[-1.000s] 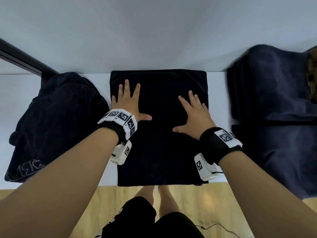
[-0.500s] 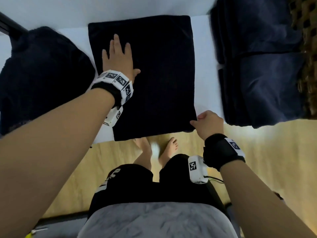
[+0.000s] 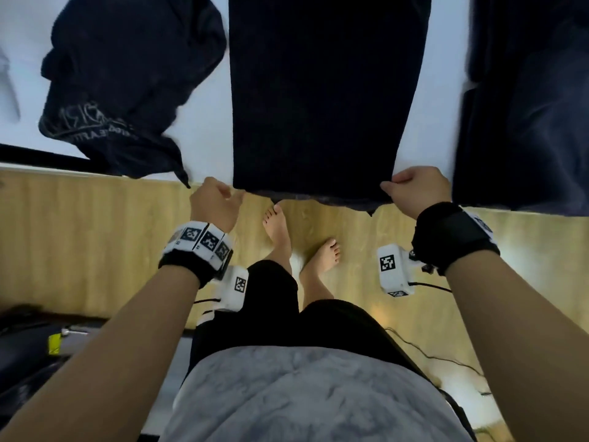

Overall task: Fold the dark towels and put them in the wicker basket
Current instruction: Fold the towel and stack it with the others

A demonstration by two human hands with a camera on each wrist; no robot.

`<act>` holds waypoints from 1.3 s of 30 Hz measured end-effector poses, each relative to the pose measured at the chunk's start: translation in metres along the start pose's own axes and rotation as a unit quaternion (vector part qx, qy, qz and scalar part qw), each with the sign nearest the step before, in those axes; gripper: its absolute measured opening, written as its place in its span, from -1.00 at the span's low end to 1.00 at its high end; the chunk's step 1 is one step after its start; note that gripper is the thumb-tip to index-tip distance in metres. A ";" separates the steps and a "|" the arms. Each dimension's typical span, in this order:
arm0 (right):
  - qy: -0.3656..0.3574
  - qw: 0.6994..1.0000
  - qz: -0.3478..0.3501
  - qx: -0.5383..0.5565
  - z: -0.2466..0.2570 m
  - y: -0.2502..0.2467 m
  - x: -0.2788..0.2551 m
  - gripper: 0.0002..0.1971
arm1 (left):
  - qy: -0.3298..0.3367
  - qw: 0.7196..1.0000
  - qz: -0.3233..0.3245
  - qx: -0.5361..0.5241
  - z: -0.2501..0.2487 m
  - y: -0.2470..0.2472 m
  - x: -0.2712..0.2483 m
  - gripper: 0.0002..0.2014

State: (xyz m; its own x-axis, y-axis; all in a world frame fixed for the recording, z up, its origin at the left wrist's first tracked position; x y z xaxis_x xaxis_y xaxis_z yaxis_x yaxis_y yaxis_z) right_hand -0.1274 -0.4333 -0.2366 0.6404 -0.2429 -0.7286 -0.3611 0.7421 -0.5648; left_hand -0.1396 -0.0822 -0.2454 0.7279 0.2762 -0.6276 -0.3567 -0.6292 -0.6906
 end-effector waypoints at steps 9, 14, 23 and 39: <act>-0.043 0.992 0.001 0.121 -0.019 0.002 -0.005 -0.85 | -0.042 0.989 -0.032 -0.135 -0.004 0.003 0.005 -0.81; -0.023 0.990 -0.033 0.134 -0.037 -0.011 -0.008 -0.82 | -0.079 0.982 -0.039 -0.164 -0.003 0.001 0.003 -0.85; -0.066 0.985 -0.116 0.110 -0.015 -0.034 -0.042 -0.86 | -0.040 0.977 -0.023 -0.209 -0.015 -0.033 -0.013 -0.88; -0.111 0.972 -0.159 0.131 0.082 -0.120 -0.018 -0.90 | 0.079 0.916 -0.046 -0.390 -0.113 -0.131 0.039 -0.86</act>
State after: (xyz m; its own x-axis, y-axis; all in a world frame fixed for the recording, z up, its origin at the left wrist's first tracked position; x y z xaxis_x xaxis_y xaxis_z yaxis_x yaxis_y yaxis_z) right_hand -0.0393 -0.4667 -0.1240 0.8328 -0.3670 -0.4143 0.0466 0.7924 -0.6082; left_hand 0.0010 -0.0713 -0.1390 0.8311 0.2845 -0.4779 0.1922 -0.9532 -0.2332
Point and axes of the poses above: each hand's wrist, its own x-axis towards the middle knuckle, its own y-axis out of the palm, z = x × y, the point moved 4 cm from there along x, towards the middle knuckle, and after that the axes turned 9 degrees about z, right-handed, at the moved point
